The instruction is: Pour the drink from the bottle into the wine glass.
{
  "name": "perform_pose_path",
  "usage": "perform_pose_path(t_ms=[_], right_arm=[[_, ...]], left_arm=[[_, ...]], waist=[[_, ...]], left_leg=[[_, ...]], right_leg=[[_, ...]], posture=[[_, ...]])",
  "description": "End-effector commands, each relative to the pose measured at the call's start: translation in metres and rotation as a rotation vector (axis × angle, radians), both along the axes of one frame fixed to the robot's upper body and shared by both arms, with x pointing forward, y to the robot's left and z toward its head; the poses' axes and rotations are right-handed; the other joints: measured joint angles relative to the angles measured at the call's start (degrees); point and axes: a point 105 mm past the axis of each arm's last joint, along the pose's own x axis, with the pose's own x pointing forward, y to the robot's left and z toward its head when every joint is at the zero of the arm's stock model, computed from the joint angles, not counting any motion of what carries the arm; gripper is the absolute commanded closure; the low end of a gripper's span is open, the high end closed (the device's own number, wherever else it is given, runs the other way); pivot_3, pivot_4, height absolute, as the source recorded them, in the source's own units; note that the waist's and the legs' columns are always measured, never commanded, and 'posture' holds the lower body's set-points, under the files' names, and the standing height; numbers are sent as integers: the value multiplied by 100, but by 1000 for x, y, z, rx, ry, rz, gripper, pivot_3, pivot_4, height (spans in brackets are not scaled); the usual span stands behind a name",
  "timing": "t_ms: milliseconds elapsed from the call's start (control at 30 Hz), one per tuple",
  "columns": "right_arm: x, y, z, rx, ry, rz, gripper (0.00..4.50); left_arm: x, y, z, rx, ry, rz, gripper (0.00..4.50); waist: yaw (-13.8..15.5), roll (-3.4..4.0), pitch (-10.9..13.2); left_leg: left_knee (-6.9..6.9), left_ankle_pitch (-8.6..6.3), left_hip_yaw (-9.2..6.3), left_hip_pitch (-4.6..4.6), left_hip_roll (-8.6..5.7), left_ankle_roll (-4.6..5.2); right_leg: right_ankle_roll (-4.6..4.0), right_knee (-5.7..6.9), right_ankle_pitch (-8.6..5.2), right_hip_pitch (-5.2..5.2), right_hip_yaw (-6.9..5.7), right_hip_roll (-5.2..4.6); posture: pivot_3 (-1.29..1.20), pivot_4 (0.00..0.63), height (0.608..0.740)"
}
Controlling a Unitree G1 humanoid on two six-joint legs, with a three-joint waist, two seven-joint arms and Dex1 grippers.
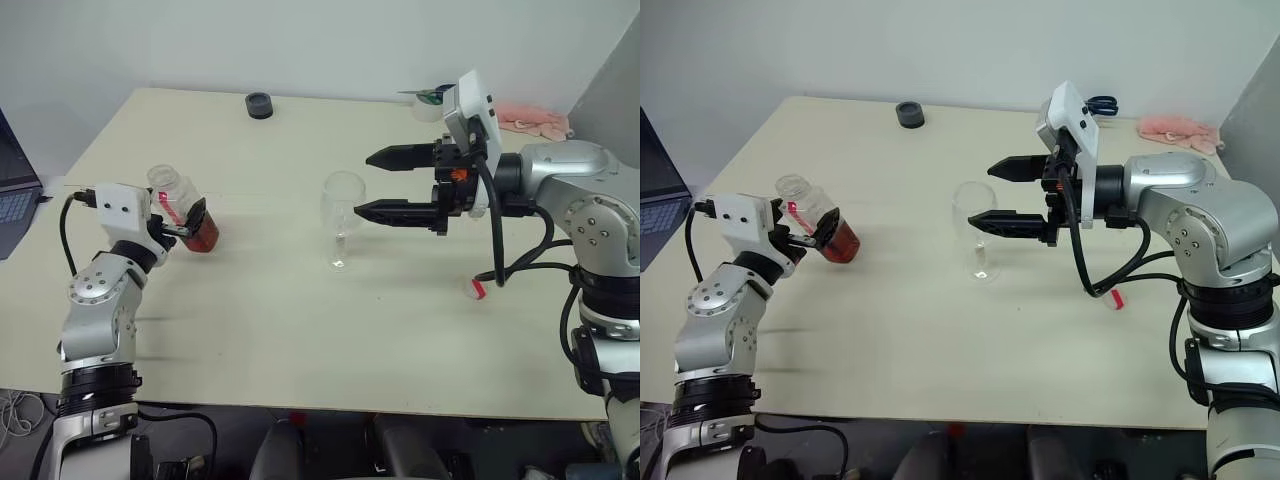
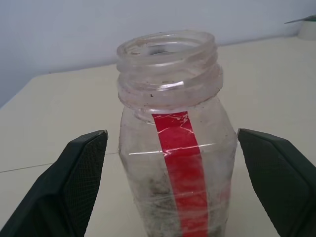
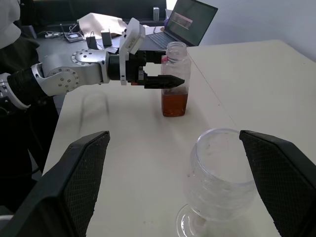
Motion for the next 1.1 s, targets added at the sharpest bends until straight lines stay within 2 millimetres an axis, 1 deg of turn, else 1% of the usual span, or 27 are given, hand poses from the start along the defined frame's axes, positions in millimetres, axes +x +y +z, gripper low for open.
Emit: perform_pose_path(t_ms=[33,67,233,267,300,433,500,567,667,700,800,933,1100], right_arm=[[-5,1,9,4,-66,8,0],[-4,1,8,2,-66,4,0],[-3,0,7,-2,-71,-7,0],[-3,0,7,-2,-72,-9,0],[-3,0,7,-2,-72,-11,0],[3,-5,3,0,-77,-61,0],[7,-14,3,18,-84,-98,0],[6,-21,6,53,-86,-109,0],[3,-36,10,117,-77,-144,0],[2,-39,9,121,-76,-151,0],[-9,-45,0,144,-59,-172,0],[-13,-46,-21,141,-44,-233,0],[-14,-42,-37,156,-26,-286,0]], left_arm=[[1,-2,16,12,-70,-9,402],[1,-3,16,11,-74,-12,605],[2,-4,17,10,-78,-19,2207],[2,-4,17,11,-79,-19,2477],[2,-3,18,12,-80,-18,2654],[2,-2,27,23,-101,-27,2693],[4,-10,42,44,-134,-61,2693],[5,-19,56,66,-163,-93,2693],[9,-43,84,156,-228,-169,2693],[10,-48,90,185,-240,-185,2693],[16,-78,112,298,-309,-264,2693],[22,-112,126,494,-388,-350,2693],[28,-139,141,650,-489,-393,2694]], waist=[[0,0,0],[1,0,0],[11,0,0],[11,0,0],[12,0,0],[20,0,0],[34,0,0],[40,0,0],[72,-1,0],[88,-1,0],[106,0,0],[80,0,0],[9,2,1]], left_leg=[[0,0,0,0,1,0],[-1,0,-1,0,1,0],[0,0,-7,-3,0,0],[1,0,-7,-3,0,0],[1,0,-7,-3,0,0],[1,1,-10,-3,0,0],[2,0,-12,-5,0,0],[6,1,-21,-12,-1,0],[7,1,-26,-16,-4,-1],[7,2,-27,-16,-6,-1],[7,2,-29,-18,-15,-1],[6,2,-21,-15,-15,0],[8,4,-14,-4,-13,3]], right_leg=[[0,0,0,0,-1,0],[0,0,0,0,-1,0],[-1,1,0,0,-6,0],[-1,1,0,0,-6,0],[-1,2,0,0,-6,0],[-1,3,1,0,-9,0],[-1,2,1,0,-11,0],[-1,2,1,0,-20,1],[-1,2,1,0,-25,3],[-1,1,1,1,-26,5],[-1,-3,0,5,-30,8],[-1,0,1,5,-23,9],[-1,21,1,3,-12,16]], posture=[[0,150,740],[0,150,740],[0,150,740],[0,150,740],[0,150,740],[0,150,740],[0,150,740],[0,150,740],[0,150,740],[0,150,740],[0,150,740],[0,150,740],[0,150,740]])
